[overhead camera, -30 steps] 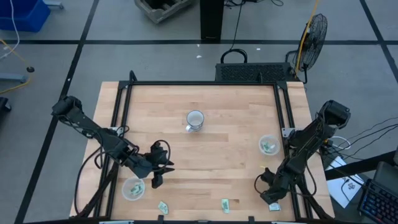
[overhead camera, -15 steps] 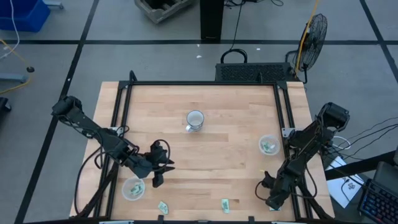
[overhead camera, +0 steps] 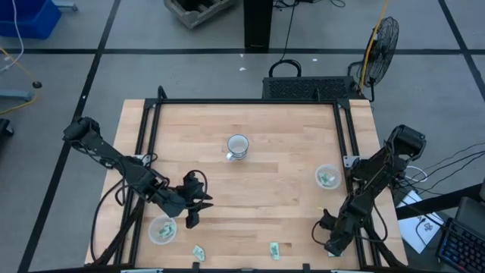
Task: Pick and place Stevia / Truvia into bins
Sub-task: Put the dark green truvia packet into the right transparent container
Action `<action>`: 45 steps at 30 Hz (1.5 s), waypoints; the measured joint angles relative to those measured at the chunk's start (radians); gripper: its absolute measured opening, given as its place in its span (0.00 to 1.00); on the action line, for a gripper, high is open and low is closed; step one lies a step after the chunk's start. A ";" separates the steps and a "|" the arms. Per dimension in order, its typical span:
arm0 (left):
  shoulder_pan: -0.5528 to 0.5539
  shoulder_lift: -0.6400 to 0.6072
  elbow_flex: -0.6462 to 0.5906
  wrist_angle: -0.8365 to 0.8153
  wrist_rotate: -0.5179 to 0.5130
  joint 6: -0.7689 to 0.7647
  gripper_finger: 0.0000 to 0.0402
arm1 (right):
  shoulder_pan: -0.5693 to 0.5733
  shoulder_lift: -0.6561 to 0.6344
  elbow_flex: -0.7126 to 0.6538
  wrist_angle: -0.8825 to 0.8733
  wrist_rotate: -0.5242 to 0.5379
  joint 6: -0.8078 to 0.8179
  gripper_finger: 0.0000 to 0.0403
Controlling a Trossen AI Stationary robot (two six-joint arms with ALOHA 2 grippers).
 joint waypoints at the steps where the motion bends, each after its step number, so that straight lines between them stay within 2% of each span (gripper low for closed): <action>1: 0.000 0.000 0.000 0.000 0.000 0.001 0.28 | 0.000 0.000 0.000 0.001 0.003 0.000 0.24; 8: 0.000 0.000 0.000 0.000 0.000 0.003 0.28 | -0.009 0.001 0.000 0.005 0.023 -0.001 0.03; 12: 0.000 0.000 0.000 0.000 0.000 0.002 0.28 | -0.019 -0.012 -0.001 0.025 0.085 -0.007 0.02; 15: 0.000 0.000 0.000 0.000 0.000 0.002 0.28 | -0.028 -0.039 -0.002 0.084 0.195 -0.058 0.01; 20: 0.000 0.000 0.000 0.000 -0.015 0.002 0.28 | -0.069 -0.118 -0.001 0.166 0.433 -0.233 0.00; 24: 0.000 0.000 0.000 0.000 -0.020 0.019 0.28 | -0.120 -0.200 -0.001 0.171 0.607 -0.481 0.00; 29: 0.000 0.000 0.000 0.000 -0.023 0.021 0.28 | -0.199 -0.317 0.000 0.160 0.740 -0.736 0.00; 33: 0.000 0.000 0.000 0.000 -0.024 0.021 0.28 | -0.257 -0.423 0.001 0.028 0.784 -0.848 0.00; 42: 0.000 0.000 0.000 0.000 -0.024 0.019 0.28 | -0.381 -0.655 0.004 -0.419 0.793 -0.922 0.00; 45: 0.000 0.000 0.000 0.000 -0.025 0.019 0.28 | -0.419 -0.709 0.047 -0.639 0.797 -0.966 0.00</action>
